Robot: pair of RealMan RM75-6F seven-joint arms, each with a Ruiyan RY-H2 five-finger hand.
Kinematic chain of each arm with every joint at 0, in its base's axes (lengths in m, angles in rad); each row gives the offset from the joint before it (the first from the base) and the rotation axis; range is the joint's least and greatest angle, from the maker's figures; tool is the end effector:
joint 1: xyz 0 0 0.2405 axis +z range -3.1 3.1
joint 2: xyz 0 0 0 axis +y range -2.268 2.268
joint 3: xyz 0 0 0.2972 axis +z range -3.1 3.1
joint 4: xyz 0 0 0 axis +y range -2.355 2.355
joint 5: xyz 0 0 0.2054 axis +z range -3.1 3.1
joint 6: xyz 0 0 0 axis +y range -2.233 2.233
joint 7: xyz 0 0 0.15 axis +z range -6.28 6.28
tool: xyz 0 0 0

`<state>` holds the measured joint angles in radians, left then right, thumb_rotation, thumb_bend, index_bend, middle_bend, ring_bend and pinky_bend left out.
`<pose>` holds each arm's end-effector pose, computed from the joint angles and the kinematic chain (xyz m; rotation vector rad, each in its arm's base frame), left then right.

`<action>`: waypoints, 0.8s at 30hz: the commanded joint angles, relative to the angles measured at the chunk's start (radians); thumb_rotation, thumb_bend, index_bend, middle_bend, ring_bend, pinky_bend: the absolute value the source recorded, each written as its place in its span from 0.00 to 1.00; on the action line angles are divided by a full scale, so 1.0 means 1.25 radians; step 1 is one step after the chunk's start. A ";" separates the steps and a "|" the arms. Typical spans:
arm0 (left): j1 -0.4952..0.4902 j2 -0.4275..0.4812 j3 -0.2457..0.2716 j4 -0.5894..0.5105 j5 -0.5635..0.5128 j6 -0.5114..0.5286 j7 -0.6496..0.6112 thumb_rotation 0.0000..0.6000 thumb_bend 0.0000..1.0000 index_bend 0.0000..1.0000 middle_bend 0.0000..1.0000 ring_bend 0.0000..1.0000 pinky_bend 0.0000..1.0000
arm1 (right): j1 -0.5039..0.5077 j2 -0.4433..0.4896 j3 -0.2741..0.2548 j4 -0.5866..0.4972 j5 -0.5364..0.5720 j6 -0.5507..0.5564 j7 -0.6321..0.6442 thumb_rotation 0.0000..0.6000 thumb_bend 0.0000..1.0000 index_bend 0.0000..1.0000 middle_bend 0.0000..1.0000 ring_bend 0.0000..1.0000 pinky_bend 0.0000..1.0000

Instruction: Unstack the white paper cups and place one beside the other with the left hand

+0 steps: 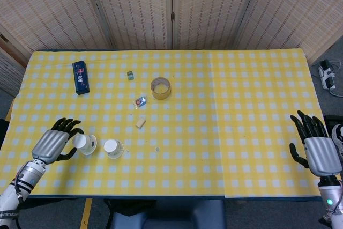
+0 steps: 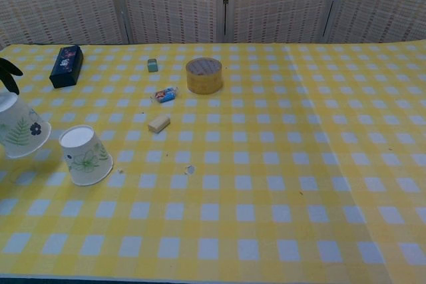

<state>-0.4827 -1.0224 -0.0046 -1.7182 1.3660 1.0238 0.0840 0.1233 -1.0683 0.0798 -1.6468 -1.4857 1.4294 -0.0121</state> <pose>-0.2848 0.2923 0.1452 -1.8229 -0.9718 -0.7187 -0.3365 -0.2086 0.1936 1.4182 -0.8829 0.8979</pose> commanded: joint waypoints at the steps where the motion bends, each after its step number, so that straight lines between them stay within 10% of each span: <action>1: 0.002 -0.031 0.006 0.029 0.003 -0.007 0.009 1.00 0.46 0.35 0.15 0.09 0.00 | 0.000 0.001 -0.001 -0.003 -0.002 0.002 -0.003 1.00 0.53 0.00 0.00 0.05 0.00; 24: 0.007 -0.112 0.009 0.100 0.003 -0.010 0.040 1.00 0.46 0.27 0.15 0.08 0.00 | -0.008 0.003 -0.006 -0.014 -0.002 0.010 -0.009 1.00 0.53 0.00 0.00 0.05 0.00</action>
<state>-0.4739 -1.1629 0.0068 -1.5929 1.3696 1.0117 0.1345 0.1128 -1.0649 0.0728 -1.6642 -1.4885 1.4425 -0.0239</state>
